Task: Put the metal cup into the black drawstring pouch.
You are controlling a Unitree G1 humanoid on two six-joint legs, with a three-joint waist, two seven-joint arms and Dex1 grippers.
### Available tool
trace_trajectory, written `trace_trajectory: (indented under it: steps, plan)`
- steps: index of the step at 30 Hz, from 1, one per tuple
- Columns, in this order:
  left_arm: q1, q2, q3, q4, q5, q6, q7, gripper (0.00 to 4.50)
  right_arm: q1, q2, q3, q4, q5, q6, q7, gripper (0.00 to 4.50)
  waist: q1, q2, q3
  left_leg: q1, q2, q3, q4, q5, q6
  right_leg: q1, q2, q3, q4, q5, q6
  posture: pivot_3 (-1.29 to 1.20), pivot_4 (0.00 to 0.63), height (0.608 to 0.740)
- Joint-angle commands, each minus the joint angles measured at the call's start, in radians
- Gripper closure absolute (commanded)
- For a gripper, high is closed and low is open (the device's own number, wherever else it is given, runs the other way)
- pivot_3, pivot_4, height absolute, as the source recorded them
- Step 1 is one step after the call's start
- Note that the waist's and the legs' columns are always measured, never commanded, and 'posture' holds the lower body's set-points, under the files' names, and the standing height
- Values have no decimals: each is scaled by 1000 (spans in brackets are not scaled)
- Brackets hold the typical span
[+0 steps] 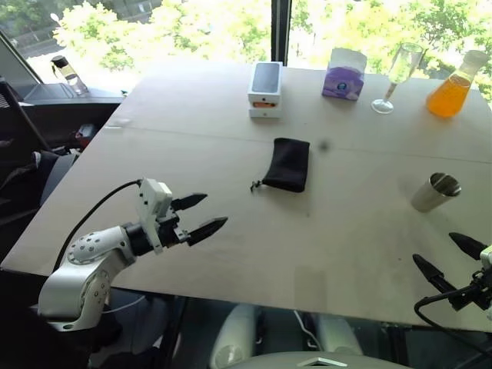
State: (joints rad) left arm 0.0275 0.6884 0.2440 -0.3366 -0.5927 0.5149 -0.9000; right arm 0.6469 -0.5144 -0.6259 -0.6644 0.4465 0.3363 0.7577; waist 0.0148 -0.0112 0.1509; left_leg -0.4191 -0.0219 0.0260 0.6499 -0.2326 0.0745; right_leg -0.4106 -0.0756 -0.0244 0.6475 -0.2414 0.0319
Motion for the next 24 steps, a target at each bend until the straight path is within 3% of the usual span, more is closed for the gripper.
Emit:
trace_trajectory:
  steps: [1, 11, 15, 17, 24]
  plan:
    - [-30, 13, 10, -25, -20, 7, 6, 0, -25, 20, -11, 9, 24, -62, -2, 3, 0, 0, 0, 0, 0, 0, 0, 0, 0, 0, 0, 0, 0, 0, 0, 0, 150, 740]
    - [-190, 2, -48, 10, 22, 4, 42, 0, -120, -8, 36, -6, 132, -170, 108, 3, 0, 0, 1, 0, 0, 0, 0, 0, 1, 0, -2, -5, -1, 0, 0, 0, 150, 740]
    - [-331, 97, -190, 65, 155, 28, 8, 0, -250, -153, 49, -30, 290, -94, 193, 3, 1, 0, 1, 1, 0, 0, 1, 1, 2, 2, -2, -6, 0, 1, 0, 0, 150, 740]
    - [-409, 117, -263, 115, 223, -41, -41, 0, -302, -207, 68, -22, 320, -70, 217, 3, 2, -1, 2, 2, 0, 0, 2, 2, 4, 3, -2, -8, 0, 1, 0, 0, 150, 740]
    - [-578, 29, -347, 261, 313, -169, -57, 0, -394, -229, 154, -44, 321, -49, 163, 3, 20, -2, 2, -1, 0, 0, 1, 2, 6, 3, -3, -9, -4, 1, 1, 0, 150, 740]
